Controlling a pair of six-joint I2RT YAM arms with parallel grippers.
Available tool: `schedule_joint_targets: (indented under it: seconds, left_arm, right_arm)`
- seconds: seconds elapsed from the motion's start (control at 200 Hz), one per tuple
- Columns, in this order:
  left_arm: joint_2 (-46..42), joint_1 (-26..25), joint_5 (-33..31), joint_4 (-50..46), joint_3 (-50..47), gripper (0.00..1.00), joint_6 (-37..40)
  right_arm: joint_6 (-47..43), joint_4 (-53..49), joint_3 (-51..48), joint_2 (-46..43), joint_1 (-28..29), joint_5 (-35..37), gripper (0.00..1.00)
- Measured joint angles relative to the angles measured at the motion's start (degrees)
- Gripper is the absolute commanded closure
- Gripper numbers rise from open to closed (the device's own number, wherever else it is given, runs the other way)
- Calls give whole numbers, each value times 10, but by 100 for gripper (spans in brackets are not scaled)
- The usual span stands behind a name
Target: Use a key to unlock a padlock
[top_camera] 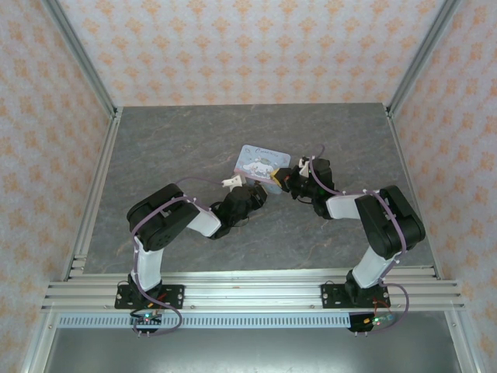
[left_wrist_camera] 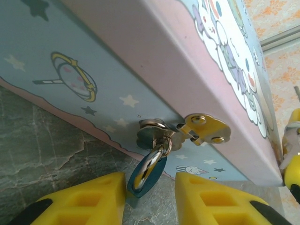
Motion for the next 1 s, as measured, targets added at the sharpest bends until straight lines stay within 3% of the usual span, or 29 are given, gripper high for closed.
schedule_joint_targets:
  seconds: [0.4,0.631,0.841,1.001]
  left_arm:
    - [0,0,-3,-31,11,77,19]
    - [-1,-2,-3,-40,17,100,30]
    - [-16,12,38,-75,25,100,34]
    - [-48,35,100,-162,48,100,34]
  right_arm:
    - [3,3,0,2,0,0,100]
    - [3,3,0,3,-3,0,100]
    - [4,3,0,2,-4,0,100]
    - [11,-9,-6,-20,-4,-1,100]
